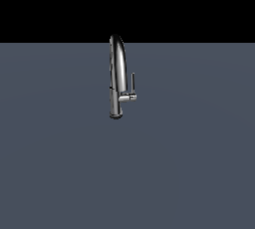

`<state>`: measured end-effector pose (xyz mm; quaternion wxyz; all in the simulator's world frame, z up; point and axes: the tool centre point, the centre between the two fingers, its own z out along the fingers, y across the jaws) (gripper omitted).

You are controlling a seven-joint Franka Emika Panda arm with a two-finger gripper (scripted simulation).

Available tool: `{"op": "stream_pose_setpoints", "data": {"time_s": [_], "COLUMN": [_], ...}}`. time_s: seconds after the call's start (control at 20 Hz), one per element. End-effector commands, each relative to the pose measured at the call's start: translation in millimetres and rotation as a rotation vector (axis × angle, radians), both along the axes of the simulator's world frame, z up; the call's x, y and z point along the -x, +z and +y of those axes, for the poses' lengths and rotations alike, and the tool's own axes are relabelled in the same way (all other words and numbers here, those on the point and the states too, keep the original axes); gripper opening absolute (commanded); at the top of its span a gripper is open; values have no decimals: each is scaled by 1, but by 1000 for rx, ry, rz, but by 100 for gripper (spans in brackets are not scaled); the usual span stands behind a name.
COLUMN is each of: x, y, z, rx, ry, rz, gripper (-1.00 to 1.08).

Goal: Turn on the faucet by rotating a designated handle.

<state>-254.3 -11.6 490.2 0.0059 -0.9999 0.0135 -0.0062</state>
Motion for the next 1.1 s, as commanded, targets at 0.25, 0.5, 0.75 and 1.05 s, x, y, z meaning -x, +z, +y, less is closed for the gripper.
{"op": "stream_pose_setpoints", "data": {"time_s": [0.25,0.5,0.75,1.05], "x": [-3,-13,-30,-60], "y": [0,-2,-4,-11], "z": [1,2,4,7], "rx": [-7,-27,-61,-121], "ry": [-6,-26,-59,-117], "rz": [8,33,74,148], "gripper": [-100,-100,-100,-100]}}
